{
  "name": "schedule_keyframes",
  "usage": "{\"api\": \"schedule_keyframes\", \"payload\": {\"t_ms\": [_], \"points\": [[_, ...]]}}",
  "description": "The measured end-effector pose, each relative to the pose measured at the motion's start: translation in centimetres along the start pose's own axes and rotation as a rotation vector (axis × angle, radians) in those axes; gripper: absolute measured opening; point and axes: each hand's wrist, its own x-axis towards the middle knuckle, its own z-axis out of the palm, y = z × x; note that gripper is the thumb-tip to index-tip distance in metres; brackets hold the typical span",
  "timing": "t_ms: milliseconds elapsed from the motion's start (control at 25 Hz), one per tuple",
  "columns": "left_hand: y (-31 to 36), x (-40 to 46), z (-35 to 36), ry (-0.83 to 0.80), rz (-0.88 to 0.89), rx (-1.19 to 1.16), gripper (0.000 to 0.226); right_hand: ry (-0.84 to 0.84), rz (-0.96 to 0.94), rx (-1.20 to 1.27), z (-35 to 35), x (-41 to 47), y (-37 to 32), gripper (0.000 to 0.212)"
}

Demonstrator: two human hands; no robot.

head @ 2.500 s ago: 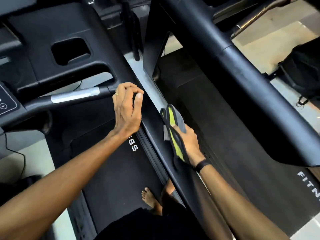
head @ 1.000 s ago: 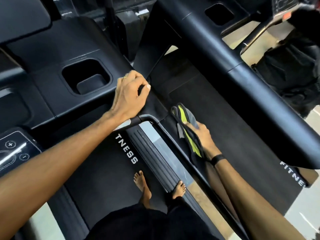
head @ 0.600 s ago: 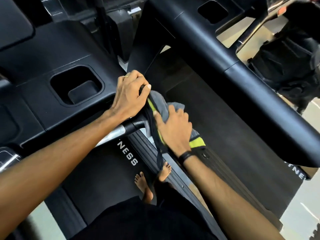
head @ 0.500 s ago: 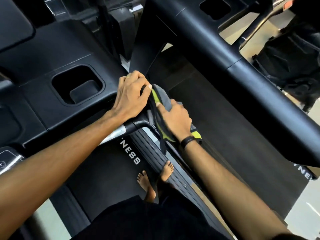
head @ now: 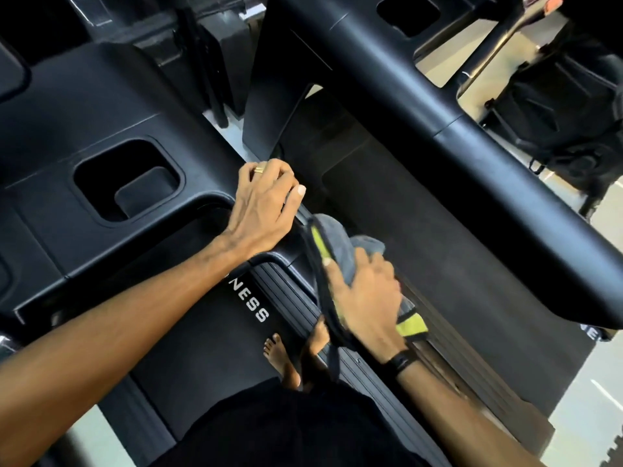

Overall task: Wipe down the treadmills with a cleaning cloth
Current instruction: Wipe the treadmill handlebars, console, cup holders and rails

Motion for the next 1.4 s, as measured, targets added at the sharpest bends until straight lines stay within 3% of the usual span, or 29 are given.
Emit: {"api": "schedule_keyframes", "payload": {"t_ms": [120, 240, 320, 360, 480, 560, 680, 720, 800, 920, 1000, 1080, 1200, 1320, 1400], "points": [[0.0, 0.1, -0.1, 0.048, 0.016, 0.040, 0.033, 0.042, -0.043, 0.045, 0.7, 2.8, -4.9, 0.058], [0.3, 0.1, -0.3, 0.010, 0.077, 0.097, 0.033, -0.281, 0.081, 0.517, 2.2, 9.2, -4.2, 0.050], [0.6, -0.1, -0.5, -0.010, 0.131, 0.125, 0.035, -0.488, 0.221, 0.879, 3.7, 10.6, -0.4, 0.033], [0.7, 0.0, -0.6, -0.008, 0.149, 0.132, 0.036, -0.536, 0.240, 0.923, 4.4, 9.9, 2.0, 0.022], [1.4, -0.2, -0.4, 0.027, 0.135, 0.090, 0.037, -0.526, 0.251, 0.847, 3.7, 4.9, 8.7, 0.018], [2.4, -0.3, -0.1, 0.053, 0.110, 0.044, 0.037, -0.443, 0.352, 0.769, 1.2, 1.6, 10.4, 0.035], [3.3, -0.4, 0.2, 0.070, 0.067, -0.006, 0.037, -0.127, 0.187, 0.157, -0.3, -1.4, 6.7, 0.058], [3.3, -0.4, 0.2, 0.068, 0.051, -0.017, 0.036, -0.013, 0.066, 0.046, 0.0, -1.7, 4.0, 0.061], [3.4, -0.5, 0.3, 0.048, 0.034, -0.023, 0.037, 0.085, -0.041, 0.058, 0.4, 0.0, -1.5, 0.062], [3.8, -0.8, 0.4, 0.000, 0.049, 0.012, 0.037, -0.245, 0.045, 0.425, 0.7, 6.9, -4.1, 0.048], [3.9, -1.0, 0.4, -0.020, 0.066, 0.002, 0.035, -0.456, 0.195, 0.781, 1.4, 9.0, -0.8, 0.044], [3.8, -0.7, 0.3, -0.008, 0.072, -0.013, 0.035, -0.539, 0.235, 0.874, 2.1, 7.1, 3.9, 0.038], [3.3, -0.2, 0.2, 0.027, 0.022, -0.034, 0.036, -0.470, 0.299, 0.785, 1.1, 1.9, 9.5, 0.022], [2.4, -0.1, 0.2, 0.052, -0.012, -0.021, 0.037, -0.298, 0.253, 0.294, -1.1, -1.8, 9.4, 0.043], [1.6, 0.2, -0.1, 0.065, -0.035, -0.011, 0.036, -0.121, 0.077, 0.069, -1.2, -2.4, 5.7, 0.054]]}}
